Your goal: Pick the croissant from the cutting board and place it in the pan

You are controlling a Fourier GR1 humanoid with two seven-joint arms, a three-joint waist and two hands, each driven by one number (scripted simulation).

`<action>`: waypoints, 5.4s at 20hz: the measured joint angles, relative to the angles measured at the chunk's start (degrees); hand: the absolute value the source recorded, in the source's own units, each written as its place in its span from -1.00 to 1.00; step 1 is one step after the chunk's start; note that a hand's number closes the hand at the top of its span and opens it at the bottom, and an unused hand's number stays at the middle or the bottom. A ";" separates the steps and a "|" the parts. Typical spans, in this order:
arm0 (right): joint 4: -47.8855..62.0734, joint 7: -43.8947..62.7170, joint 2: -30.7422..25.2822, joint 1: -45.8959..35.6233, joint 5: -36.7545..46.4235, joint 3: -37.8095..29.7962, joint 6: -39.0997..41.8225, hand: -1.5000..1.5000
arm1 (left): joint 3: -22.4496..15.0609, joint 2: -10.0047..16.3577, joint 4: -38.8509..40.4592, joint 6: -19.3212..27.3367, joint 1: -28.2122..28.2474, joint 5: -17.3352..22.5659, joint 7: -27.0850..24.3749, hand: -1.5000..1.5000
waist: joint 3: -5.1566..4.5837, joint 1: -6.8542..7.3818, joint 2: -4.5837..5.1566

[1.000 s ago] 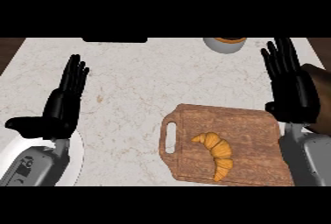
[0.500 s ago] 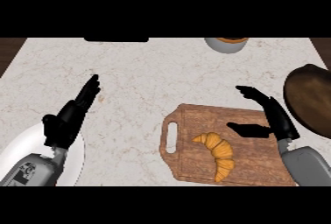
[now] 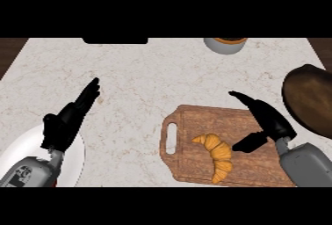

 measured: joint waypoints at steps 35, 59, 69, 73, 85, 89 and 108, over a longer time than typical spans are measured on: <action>0.26 39.09 9.13 -16.16 -9.16 14.31 34.06 -1.00 | 4.83 -2.82 -1.75 -3.76 1.34 -3.26 3.08 0.00 | 0.06 -0.65 -0.07; -1.39 30.42 12.62 -8.17 6.97 11.70 38.73 1.00 | 9.61 -7.43 -2.18 -8.84 2.39 -8.75 4.35 0.00 | -0.35 -0.44 -0.67; -26.61 21.17 4.49 2.46 15.44 9.22 29.02 1.00 | 12.22 -8.37 -2.03 -8.29 5.68 -9.80 3.98 0.00 | 0.26 -4.42 -1.37; -39.77 15.89 -1.00 7.23 19.11 5.44 21.77 1.00 | 13.42 -7.95 -2.04 -8.03 6.73 -9.38 3.84 0.00 | 0.39 -6.36 -1.81; -52.14 -3.44 -6.70 30.02 21.16 -15.37 0.24 1.00 | 14.09 -7.29 -4.33 -9.17 8.16 -9.21 3.30 0.00 | 0.38 -5.14 -0.84; -49.84 -11.42 -4.30 36.23 15.05 -23.28 -4.40 1.00 | 13.46 -8.03 -4.11 -9.52 6.31 -9.75 4.04 0.00 | 0.32 -3.69 -0.42; 6.90 -41.95 -3.77 10.21 8.82 -40.19 -10.90 1.00 | 13.26 -11.70 -2.68 -12.57 2.10 -12.63 5.74 0.00 | 0.16 0.34 0.30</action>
